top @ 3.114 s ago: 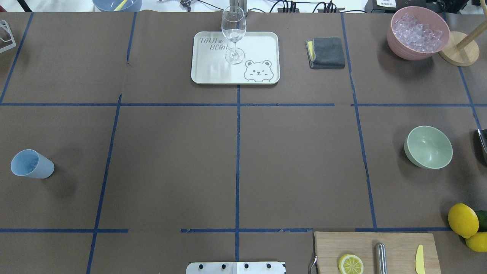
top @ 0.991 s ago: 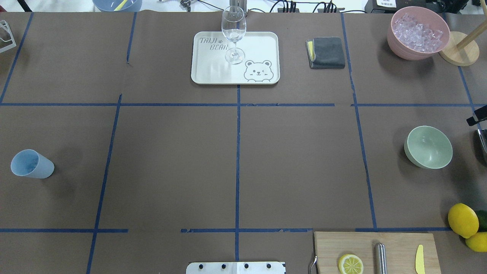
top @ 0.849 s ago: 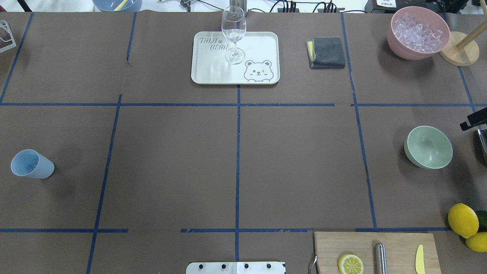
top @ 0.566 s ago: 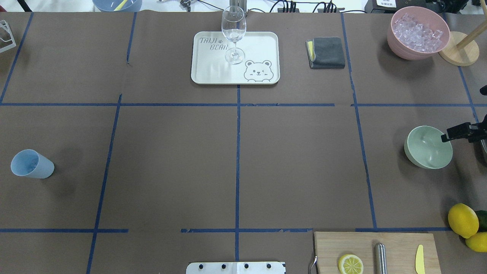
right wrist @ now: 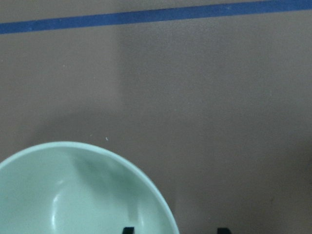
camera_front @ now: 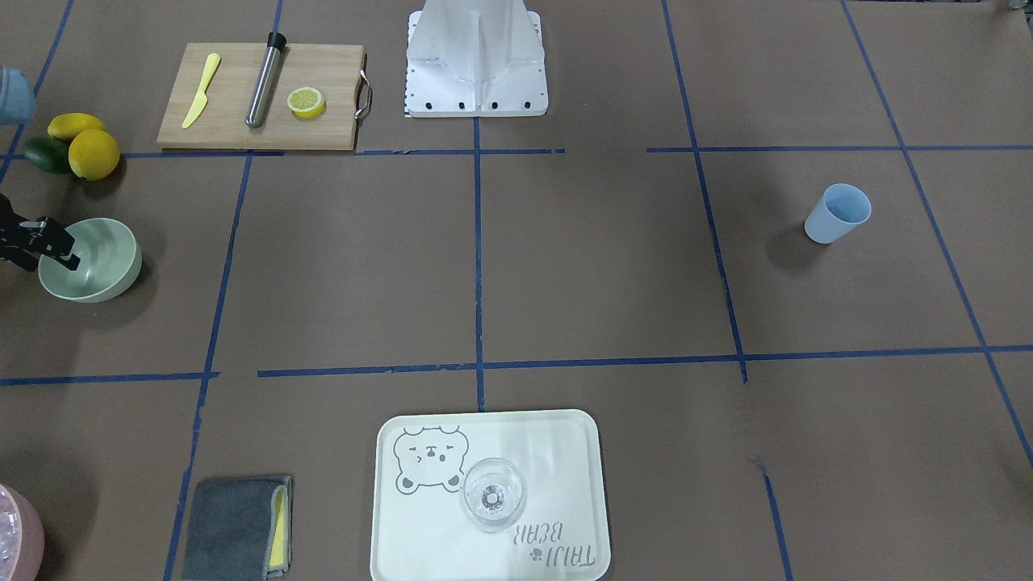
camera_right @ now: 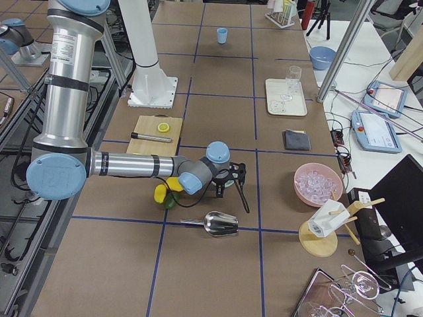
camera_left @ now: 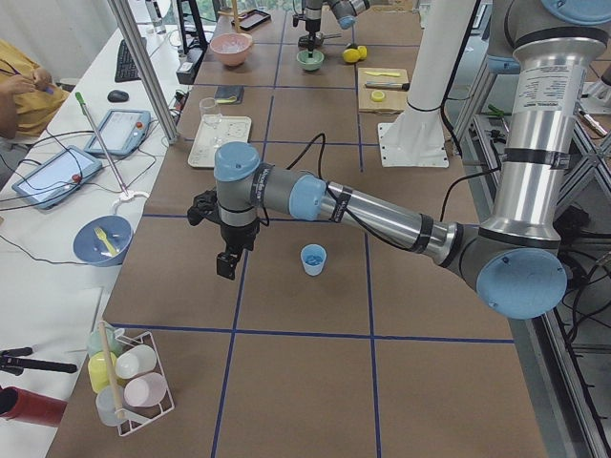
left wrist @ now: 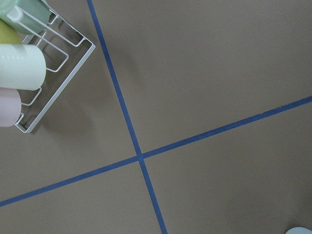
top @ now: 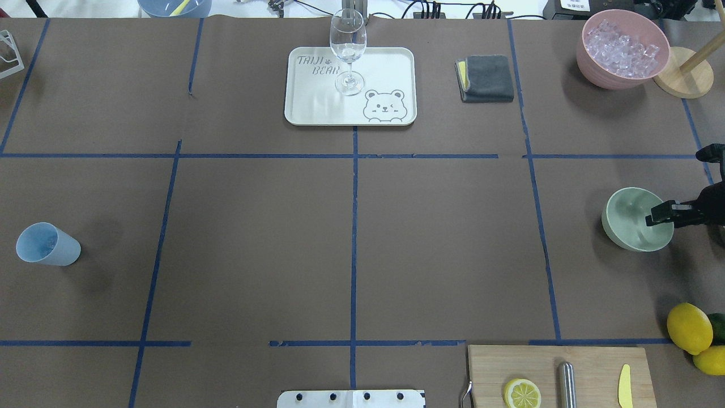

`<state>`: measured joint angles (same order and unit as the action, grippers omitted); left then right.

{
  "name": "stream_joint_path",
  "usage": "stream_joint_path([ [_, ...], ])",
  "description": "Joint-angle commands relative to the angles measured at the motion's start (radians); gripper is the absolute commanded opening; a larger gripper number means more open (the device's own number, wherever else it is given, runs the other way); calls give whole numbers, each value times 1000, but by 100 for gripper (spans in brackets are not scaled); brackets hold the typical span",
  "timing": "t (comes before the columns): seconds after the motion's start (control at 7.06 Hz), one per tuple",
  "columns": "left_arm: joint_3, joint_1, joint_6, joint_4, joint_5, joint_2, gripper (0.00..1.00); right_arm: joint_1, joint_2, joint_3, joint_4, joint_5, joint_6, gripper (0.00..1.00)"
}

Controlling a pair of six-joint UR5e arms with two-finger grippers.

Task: Pour ice into bowl

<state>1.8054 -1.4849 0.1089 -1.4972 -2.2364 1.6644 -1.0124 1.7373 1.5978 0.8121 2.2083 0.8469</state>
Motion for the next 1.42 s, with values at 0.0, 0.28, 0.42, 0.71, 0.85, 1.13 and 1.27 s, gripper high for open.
stream_joint_path([
  [0.0,2,0,0,-17,-2,0,100,11,2,2,-2,-10,3,0],
  [0.28,-1,29,2,-26,-5,-2,100,-5,4,106,15,26,9,0],
  [0.42,3,38,3,-40,-6,-2,100,0,-24,185,44,34,147,0],
  [0.71,3,54,0,-43,-105,-11,100,106,-151,272,50,28,494,0],
  [0.85,-3,69,0,-75,-130,-18,100,192,-257,274,51,-1,664,0],
  [1.13,5,199,-164,-267,-131,-17,100,421,-464,284,193,-241,883,0],
  [1.27,6,251,-339,-408,-127,-24,100,531,-634,278,448,-354,891,0],
])
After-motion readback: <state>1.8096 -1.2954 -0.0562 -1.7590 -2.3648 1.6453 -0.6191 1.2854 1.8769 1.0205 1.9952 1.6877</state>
